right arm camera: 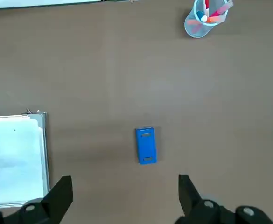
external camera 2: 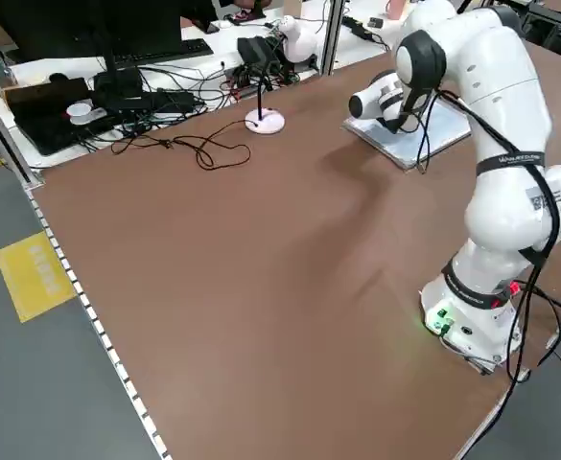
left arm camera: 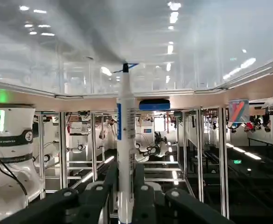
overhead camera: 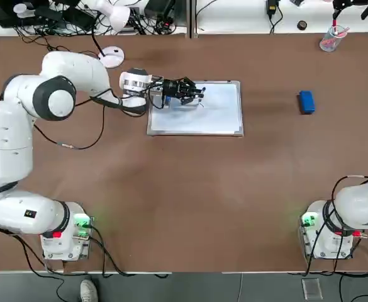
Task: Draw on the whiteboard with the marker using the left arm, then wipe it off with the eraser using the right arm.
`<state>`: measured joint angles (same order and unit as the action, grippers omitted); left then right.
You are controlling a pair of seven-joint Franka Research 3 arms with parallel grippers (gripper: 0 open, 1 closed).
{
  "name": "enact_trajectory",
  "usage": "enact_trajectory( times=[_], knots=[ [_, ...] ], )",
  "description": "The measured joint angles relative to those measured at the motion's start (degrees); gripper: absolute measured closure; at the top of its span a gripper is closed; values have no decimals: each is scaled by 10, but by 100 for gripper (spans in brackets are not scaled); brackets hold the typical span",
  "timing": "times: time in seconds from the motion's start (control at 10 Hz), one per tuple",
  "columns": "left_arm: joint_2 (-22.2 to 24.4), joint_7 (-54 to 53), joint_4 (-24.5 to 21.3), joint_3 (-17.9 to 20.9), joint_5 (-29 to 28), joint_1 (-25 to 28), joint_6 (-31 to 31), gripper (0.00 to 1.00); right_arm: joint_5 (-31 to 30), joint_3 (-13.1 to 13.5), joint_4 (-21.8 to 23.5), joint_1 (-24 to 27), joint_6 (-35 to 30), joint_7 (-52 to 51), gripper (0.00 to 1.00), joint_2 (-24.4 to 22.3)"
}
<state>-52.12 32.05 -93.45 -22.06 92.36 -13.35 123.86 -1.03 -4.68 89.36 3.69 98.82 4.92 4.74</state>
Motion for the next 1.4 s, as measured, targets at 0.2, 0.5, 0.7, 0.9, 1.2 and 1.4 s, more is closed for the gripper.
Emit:
enact_trajectory(
  times=[0.2,0.5,0.7,0.9,1.2,1.4],
  knots=[
    [6,3,-8,0,-13,6,-1,83,0,0,1,0,0,0,0,0],
    [13,16,-14,0,-38,19,-3,83,0,1,2,0,0,0,0,0],
    [14,16,-14,-1,-46,21,-5,83,0,1,2,0,0,0,0,0],
    [13,17,-10,-1,-54,21,-4,83,0,1,2,0,0,0,0,0],
    [12,46,5,0,-73,21,-2,83,0,1,4,0,0,0,0,0],
    [13,94,28,0,-107,20,-2,83,0,1,6,0,0,0,0,0]
  ],
)
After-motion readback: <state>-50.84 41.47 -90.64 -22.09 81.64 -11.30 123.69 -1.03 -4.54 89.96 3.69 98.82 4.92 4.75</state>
